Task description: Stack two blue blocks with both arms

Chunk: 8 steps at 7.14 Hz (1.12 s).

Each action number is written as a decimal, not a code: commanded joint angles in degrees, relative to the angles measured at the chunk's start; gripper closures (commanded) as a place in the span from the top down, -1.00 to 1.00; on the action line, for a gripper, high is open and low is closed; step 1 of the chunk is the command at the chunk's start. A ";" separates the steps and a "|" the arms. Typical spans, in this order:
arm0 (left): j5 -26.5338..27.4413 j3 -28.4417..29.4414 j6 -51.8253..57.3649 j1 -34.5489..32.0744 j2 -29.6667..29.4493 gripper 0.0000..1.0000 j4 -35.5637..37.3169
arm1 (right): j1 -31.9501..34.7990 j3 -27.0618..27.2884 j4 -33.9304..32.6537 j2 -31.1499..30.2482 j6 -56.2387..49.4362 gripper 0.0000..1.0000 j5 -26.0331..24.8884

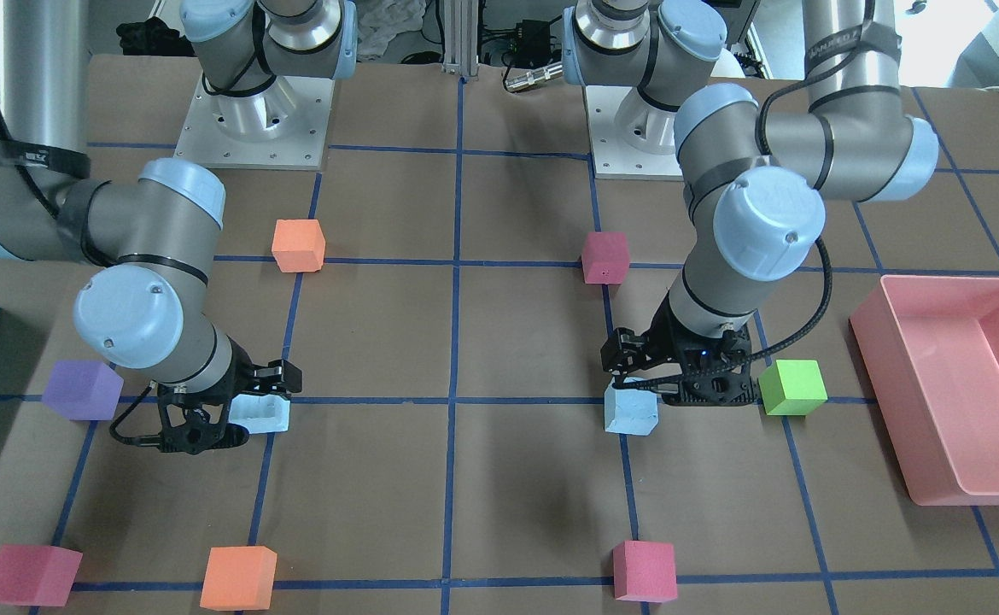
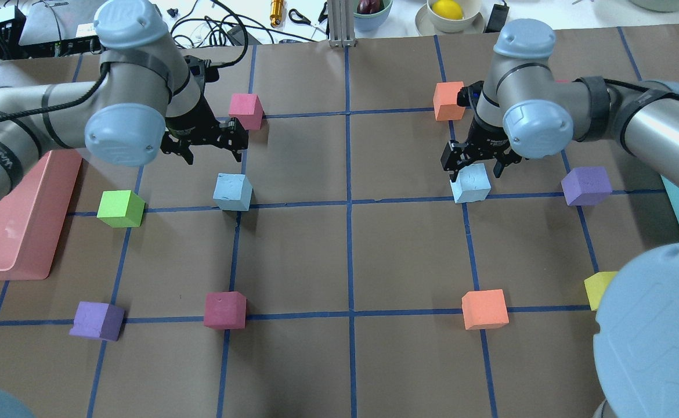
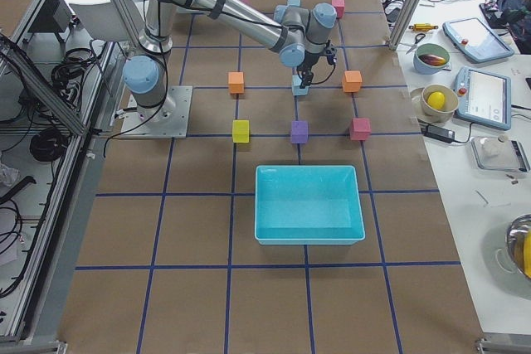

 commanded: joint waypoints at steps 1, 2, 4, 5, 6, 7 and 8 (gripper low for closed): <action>0.28 -2.24 1.26 0.00 -4.94 1.00 4.67 | -0.01 2.62 -4.42 0.63 0.00 0.04 0.07; 0.29 -2.77 1.17 0.00 -6.01 1.00 5.03 | 0.17 2.53 -4.15 0.46 0.09 -0.60 0.76; 0.20 -4.44 1.69 -0.09 -6.98 0.52 5.99 | 3.22 0.35 -3.80 -0.07 3.49 -0.77 5.65; 0.11 -4.70 2.92 -0.09 -7.59 -0.36 5.91 | 8.29 -3.06 -1.97 0.19 8.22 -0.75 6.39; 0.28 -4.44 3.45 -0.09 -7.77 -0.78 6.09 | 12.96 -4.66 -1.69 0.45 15.40 -0.71 6.57; 0.20 -4.09 3.37 -0.18 -7.51 -1.00 6.26 | 17.18 -4.68 -2.38 1.24 23.91 -0.71 7.00; 0.11 -3.31 3.46 -0.18 -6.90 -1.00 6.61 | 21.40 -4.85 -5.35 3.42 29.31 -0.70 7.18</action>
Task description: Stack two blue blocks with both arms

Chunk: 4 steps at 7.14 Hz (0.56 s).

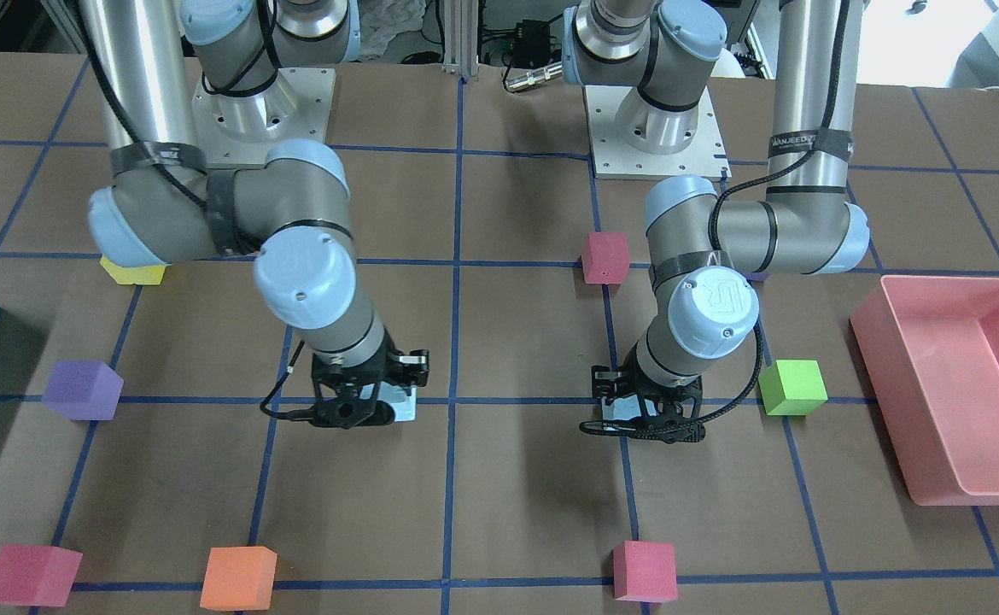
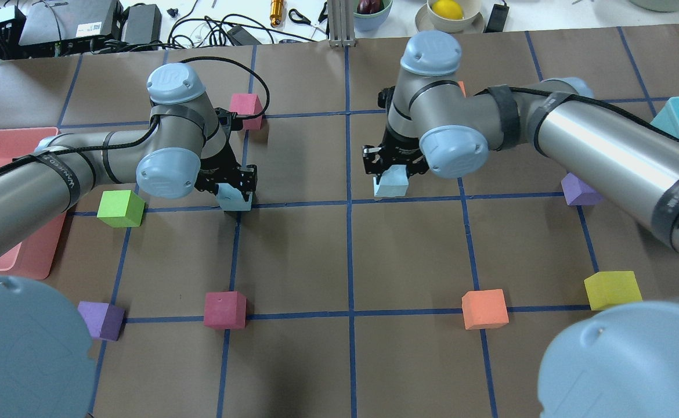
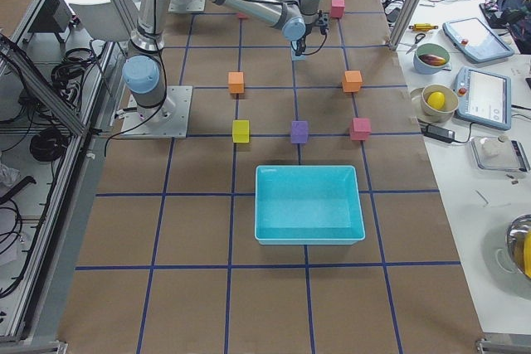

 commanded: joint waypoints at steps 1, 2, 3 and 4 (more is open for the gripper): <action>0.10 2.88 0.24 -0.37 0.95 -1.00 -1.50 | 5.71 -0.28 -7.29 4.51 9.41 -0.65 0.26; 0.02 5.08 0.15 -0.81 0.96 -1.00 -3.95 | 5.81 -0.02 -7.61 5.23 9.61 0.61 0.18; 0.02 7.63 0.06 -1.77 1.57 -1.00 -7.63 | 5.90 -0.19 -7.09 4.80 9.78 1.00 -0.69; 0.10 9.65 -0.81 -3.79 1.57 -1.00 -9.24 | 5.81 -0.54 -6.47 4.19 9.09 1.00 -2.79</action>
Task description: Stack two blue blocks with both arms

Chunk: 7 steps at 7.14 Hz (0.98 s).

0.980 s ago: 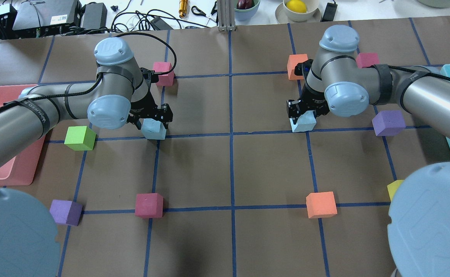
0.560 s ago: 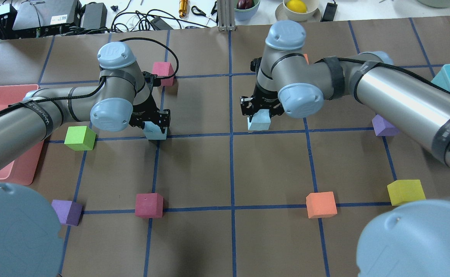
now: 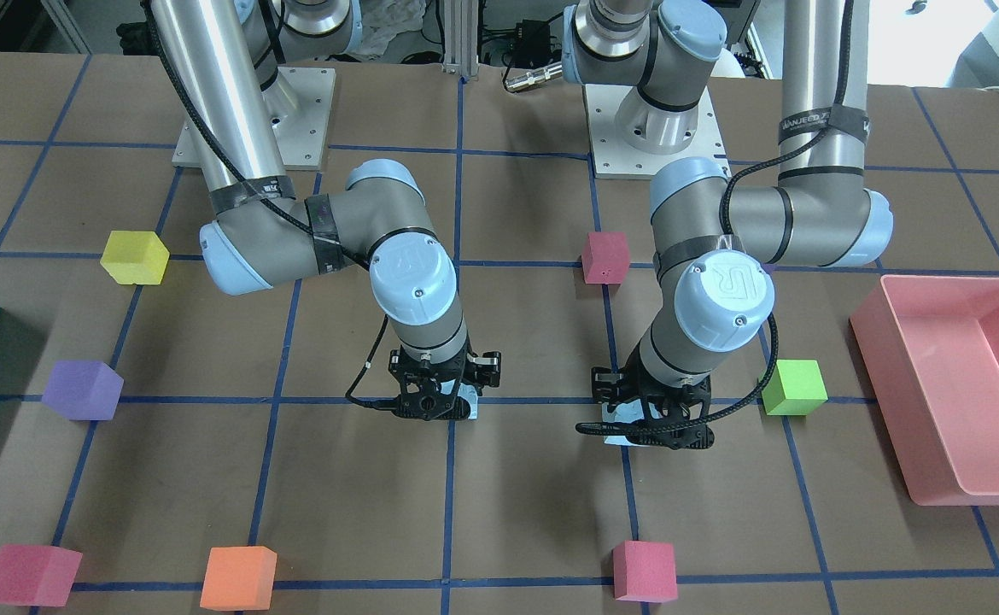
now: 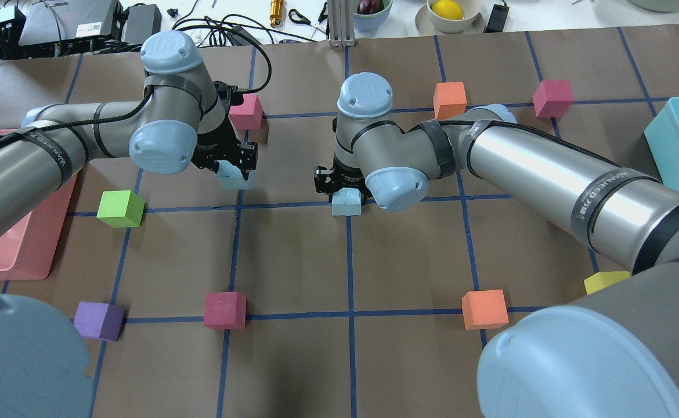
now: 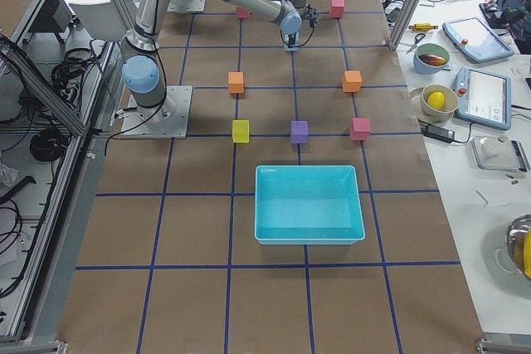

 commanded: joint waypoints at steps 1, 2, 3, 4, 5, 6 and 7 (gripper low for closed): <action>0.06 3.57 -1.50 -3.61 1.03 -1.00 -4.33 | 0.23 -0.55 0.93 -3.10 -0.12 1.00 -1.32; -0.37 3.49 -3.77 -4.84 2.26 -1.00 -5.56 | -0.21 -2.12 8.86 -9.30 -0.56 1.00 -0.79; -3.25 3.49 -7.18 -6.59 3.05 -1.00 -5.75 | -0.73 -4.31 16.51 -14.32 -1.17 1.00 -0.78; -3.54 3.49 -10.18 -8.79 2.97 -1.00 -5.75 | -1.70 -6.51 20.76 -16.81 -3.61 1.00 -1.57; -3.98 3.58 -15.17 -11.07 2.19 -1.00 -5.40 | -3.71 -9.05 25.24 -18.84 -4.59 1.00 -1.75; -3.89 3.67 -19.57 -13.88 1.40 -1.00 -4.62 | -6.69 -12.12 33.11 -20.95 -6.08 1.00 -1.84; -3.98 3.49 -22.31 -16.08 0.78 -1.00 -2.43 | -9.67 -13.63 38.15 -22.71 -10.71 1.00 -1.75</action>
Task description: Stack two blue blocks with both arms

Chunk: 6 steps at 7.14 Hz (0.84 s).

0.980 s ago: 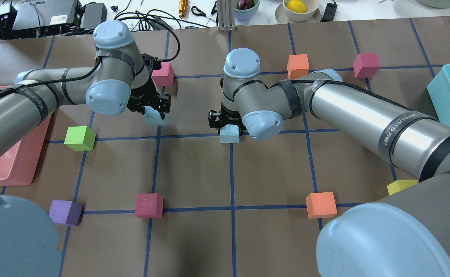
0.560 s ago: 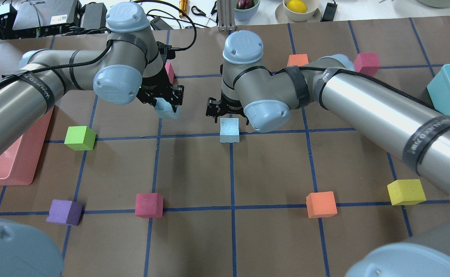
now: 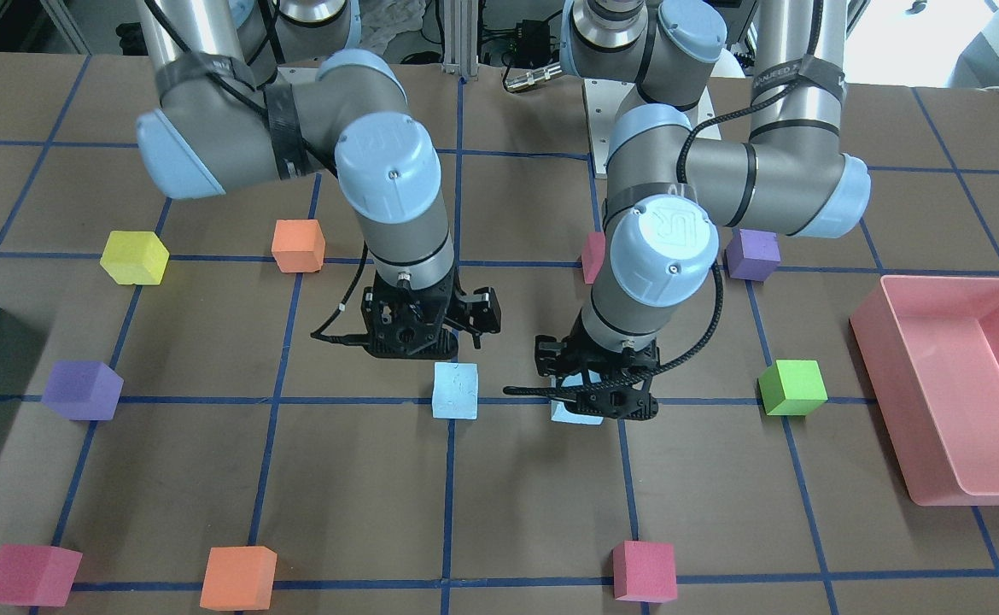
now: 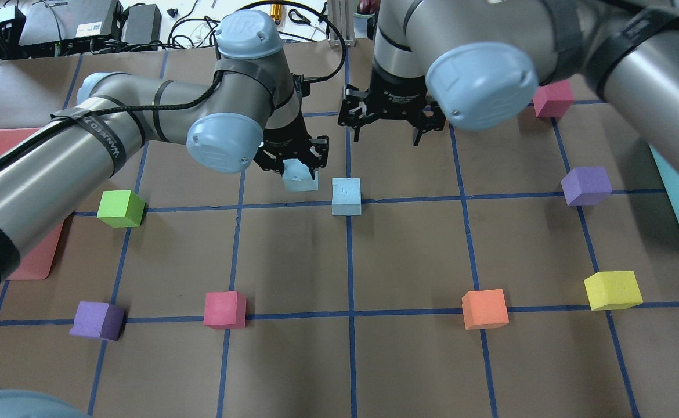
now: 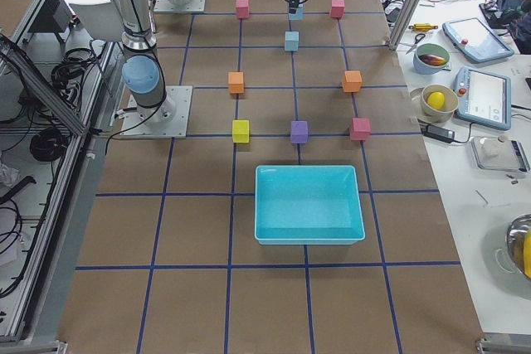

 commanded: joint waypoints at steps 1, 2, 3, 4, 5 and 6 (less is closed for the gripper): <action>-0.40 0.00 -5.34 -3.92 -1.17 -1.00 2.41 | -6.17 -2.32 9.04 -4.53 -9.36 1.00 -0.28; -2.49 0.09 -7.00 -4.19 -1.26 -1.00 3.46 | -7.94 -0.67 9.23 -6.03 -12.37 1.00 -0.28; -2.51 0.00 -7.45 -5.41 -1.70 -1.00 3.81 | -8.91 2.83 7.31 -8.22 -12.58 1.00 0.07; -2.25 0.00 -7.29 -6.12 -2.66 -1.00 5.91 | -9.62 8.35 1.46 -10.42 -13.27 1.00 -0.19; -1.99 0.00 -7.20 -6.21 -3.45 -1.00 6.97 | -9.71 10.67 -1.64 -11.49 -13.28 1.00 -0.28; -0.86 0.00 -6.33 -6.30 -3.89 -1.00 7.16 | -9.63 10.34 -1.24 -11.58 -13.37 1.00 -1.76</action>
